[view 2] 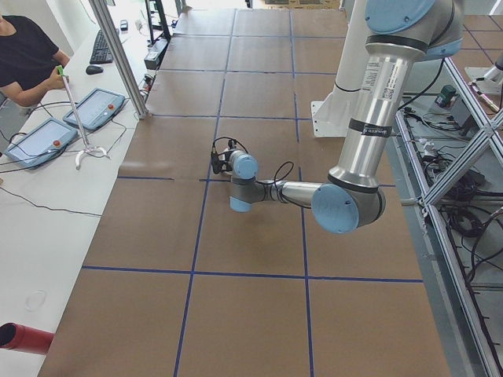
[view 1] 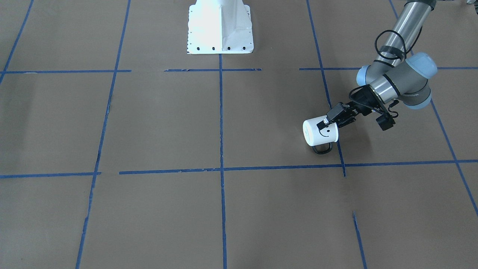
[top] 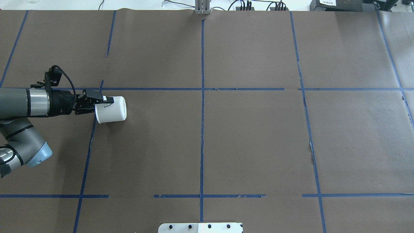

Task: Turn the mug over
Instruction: 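Close the left gripper on the white mug's rim, then lift the mug with the left gripper and carry it toward the table center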

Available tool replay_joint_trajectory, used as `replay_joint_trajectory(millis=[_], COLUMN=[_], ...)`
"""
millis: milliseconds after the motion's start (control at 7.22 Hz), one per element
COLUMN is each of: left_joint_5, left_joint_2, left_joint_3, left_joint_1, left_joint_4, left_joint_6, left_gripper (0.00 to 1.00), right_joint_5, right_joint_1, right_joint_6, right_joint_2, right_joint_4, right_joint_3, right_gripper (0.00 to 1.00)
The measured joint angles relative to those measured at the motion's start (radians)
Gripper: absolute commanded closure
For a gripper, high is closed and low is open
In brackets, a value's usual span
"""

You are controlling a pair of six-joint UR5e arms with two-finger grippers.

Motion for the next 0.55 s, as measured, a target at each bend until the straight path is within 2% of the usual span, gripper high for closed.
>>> replay_joint_trajectory(millis=[277,415,554], left_joint_5=[0.0,0.0,0.001], left_joint_2=[-0.003,-0.007,-0.011], left_joint_3=[-0.008,-0.01,-0.01], left_joint_1=[0.001,0.001,0.002], left_joint_4=[0.001,0.001,0.002], left_joint_6=[-0.01,-0.016,-0.021], left_gripper=[0.63,0.69,0.8], right_joint_5=[0.0,0.0,0.0], right_joint_1=[0.0,0.0,0.0], right_joint_6=[0.0,0.0,0.0], right_joint_2=[0.0,0.0,0.0], right_joint_4=[0.0,0.0,0.0], right_joint_3=[0.0,0.0,0.0], right_gripper=[0.0,0.0,0.0])
